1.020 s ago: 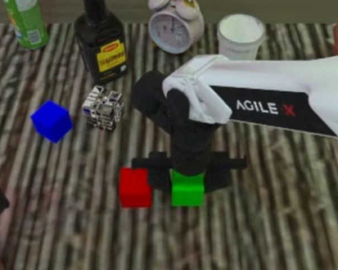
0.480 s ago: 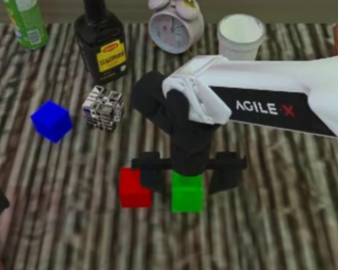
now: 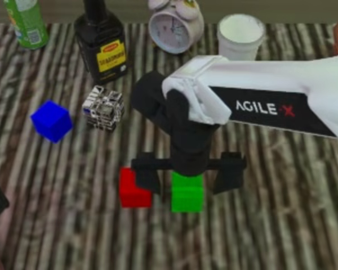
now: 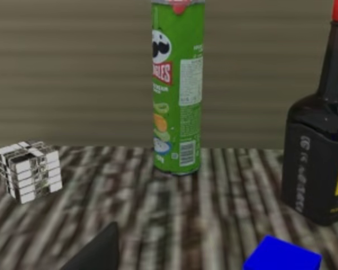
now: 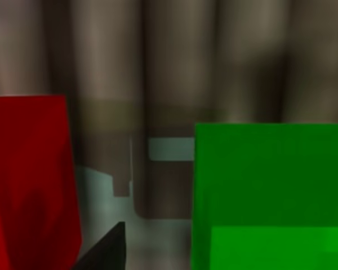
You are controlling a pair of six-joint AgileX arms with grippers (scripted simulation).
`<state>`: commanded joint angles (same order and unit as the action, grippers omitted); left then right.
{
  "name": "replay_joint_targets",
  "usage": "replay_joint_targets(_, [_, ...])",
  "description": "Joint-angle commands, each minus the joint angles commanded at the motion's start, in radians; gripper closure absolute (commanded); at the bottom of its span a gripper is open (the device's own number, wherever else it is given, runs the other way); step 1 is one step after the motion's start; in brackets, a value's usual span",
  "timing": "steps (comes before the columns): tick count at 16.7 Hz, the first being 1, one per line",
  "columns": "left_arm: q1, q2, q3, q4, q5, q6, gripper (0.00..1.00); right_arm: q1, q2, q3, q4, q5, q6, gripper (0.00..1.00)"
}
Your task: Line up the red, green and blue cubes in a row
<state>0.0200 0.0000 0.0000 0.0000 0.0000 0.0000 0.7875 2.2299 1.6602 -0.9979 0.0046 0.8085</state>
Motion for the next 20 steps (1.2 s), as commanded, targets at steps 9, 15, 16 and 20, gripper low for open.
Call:
replay_joint_targets(9, [0.000, 0.000, 0.000, 0.000, 0.000, 0.000, 0.00, 0.009, -0.058, 0.180, -0.240, -0.001, -0.001, 0.00])
replay_joint_targets(15, [-0.001, 0.009, 0.009, -0.007, 0.000, 0.002, 0.00, 0.001, -0.067, 0.175, -0.236, 0.002, -0.007, 0.00])
replay_joint_targets(16, [-0.003, 0.027, 0.027, -0.020, 0.001, 0.007, 0.00, -0.006, -0.086, 0.161, -0.223, 0.007, -0.017, 0.00])
replay_joint_targets(20, [-0.016, 0.199, 0.198, -0.132, 0.003, 0.050, 0.00, -0.070, -0.262, 0.025, -0.120, 0.044, -0.099, 0.00])
